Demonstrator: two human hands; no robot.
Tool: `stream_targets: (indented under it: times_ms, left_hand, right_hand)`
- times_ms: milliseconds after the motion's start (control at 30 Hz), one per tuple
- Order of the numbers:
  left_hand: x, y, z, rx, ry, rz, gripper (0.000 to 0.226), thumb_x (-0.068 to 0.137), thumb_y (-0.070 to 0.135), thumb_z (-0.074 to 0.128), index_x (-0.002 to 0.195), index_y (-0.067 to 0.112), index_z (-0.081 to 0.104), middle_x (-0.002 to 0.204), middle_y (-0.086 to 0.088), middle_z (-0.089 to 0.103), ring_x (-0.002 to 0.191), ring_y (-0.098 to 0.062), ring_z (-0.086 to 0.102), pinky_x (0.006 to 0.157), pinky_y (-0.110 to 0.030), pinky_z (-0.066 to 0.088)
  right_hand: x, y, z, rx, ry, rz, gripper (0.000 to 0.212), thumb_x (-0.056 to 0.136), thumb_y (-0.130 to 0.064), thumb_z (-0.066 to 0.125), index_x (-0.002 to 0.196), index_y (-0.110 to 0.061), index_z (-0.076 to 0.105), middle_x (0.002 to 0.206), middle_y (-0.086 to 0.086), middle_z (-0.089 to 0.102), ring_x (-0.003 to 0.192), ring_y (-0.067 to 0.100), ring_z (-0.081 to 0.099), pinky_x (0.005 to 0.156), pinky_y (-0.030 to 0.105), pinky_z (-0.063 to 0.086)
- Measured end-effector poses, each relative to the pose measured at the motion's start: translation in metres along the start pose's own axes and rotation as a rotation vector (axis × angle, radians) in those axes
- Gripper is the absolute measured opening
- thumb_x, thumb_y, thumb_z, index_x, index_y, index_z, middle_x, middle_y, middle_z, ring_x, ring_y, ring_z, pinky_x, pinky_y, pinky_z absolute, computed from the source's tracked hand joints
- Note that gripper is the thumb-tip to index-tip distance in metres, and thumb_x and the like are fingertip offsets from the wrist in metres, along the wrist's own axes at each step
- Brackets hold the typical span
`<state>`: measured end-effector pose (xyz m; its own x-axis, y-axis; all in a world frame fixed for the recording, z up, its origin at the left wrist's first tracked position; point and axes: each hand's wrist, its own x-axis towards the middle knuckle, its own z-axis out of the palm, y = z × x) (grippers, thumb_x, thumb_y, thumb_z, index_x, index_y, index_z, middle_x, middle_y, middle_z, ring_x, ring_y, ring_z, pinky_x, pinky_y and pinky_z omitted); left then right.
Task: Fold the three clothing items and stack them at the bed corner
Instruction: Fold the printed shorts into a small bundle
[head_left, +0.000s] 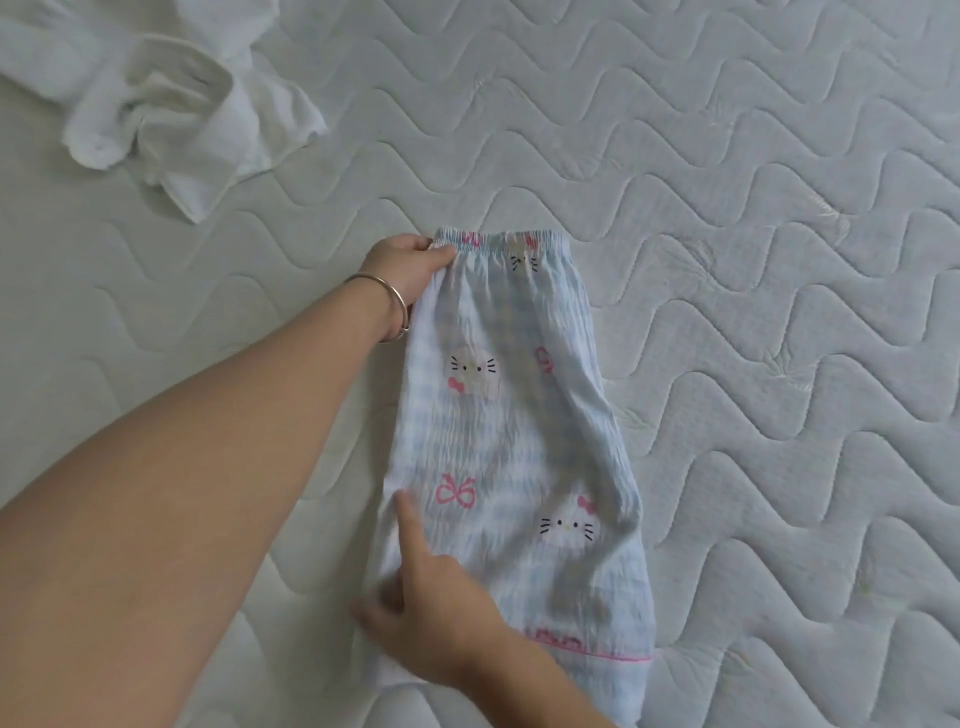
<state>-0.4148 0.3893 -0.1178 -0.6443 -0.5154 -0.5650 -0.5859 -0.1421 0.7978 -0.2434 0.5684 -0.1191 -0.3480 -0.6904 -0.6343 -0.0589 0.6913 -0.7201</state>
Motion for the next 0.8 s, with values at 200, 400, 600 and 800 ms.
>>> stream_targets:
  times_ms: [200,400,600,800]
  left_hand:
    - [0.007,-0.001,0.005,0.079,0.077,0.141,0.023,0.084,0.018,0.064,0.103,0.006,0.063,0.090,-0.008,0.061,0.079,-0.018,0.056,0.081,-0.029,0.047]
    - [0.006,-0.008,0.013,0.309,0.302,0.296,0.027,0.083,0.015,0.062,0.108,0.005,0.059,0.114,-0.013,0.059,0.096,-0.022,0.056,0.084,-0.021,0.038]
    - [-0.037,-0.061,0.033,0.940,0.134,1.084,0.046,0.090,0.027,0.041,0.123,-0.003,0.051,0.130,-0.023,0.051,0.124,-0.033,0.044,0.104,-0.036,0.027]
    - [-0.030,-0.099,0.015,1.275,0.005,0.879,0.071,0.092,0.057,0.010,0.141,0.009,0.030,0.147,-0.010,0.034,0.136,-0.019,0.023,0.110,-0.039,0.014]
  right_hand:
    - [0.003,0.011,-0.058,-0.192,0.505,-0.340,0.030,0.085,-0.034,0.044,0.099,-0.021,0.067,0.084,-0.001,0.071,0.076,0.019,0.064,0.068,0.028,0.051]
    - [0.034,0.042,-0.144,-0.761,0.812,-0.243,0.053,0.089,-0.038,0.035,0.132,-0.010,0.049,0.142,0.010,0.044,0.135,0.028,0.035,0.109,0.039,0.014]
    - [0.056,0.063,-0.156,-0.863,0.576,0.003,0.077,0.081,-0.062,-0.007,0.146,-0.021,-0.010,0.147,-0.008,-0.025,0.132,0.008,-0.031,0.107,0.036,-0.025]
    - [0.061,0.077,-0.161,-0.774,0.591,-0.001,0.071,0.084,-0.067,0.005,0.146,-0.034,-0.007,0.156,-0.009,-0.008,0.138,0.005,-0.019,0.109,0.040,-0.017]
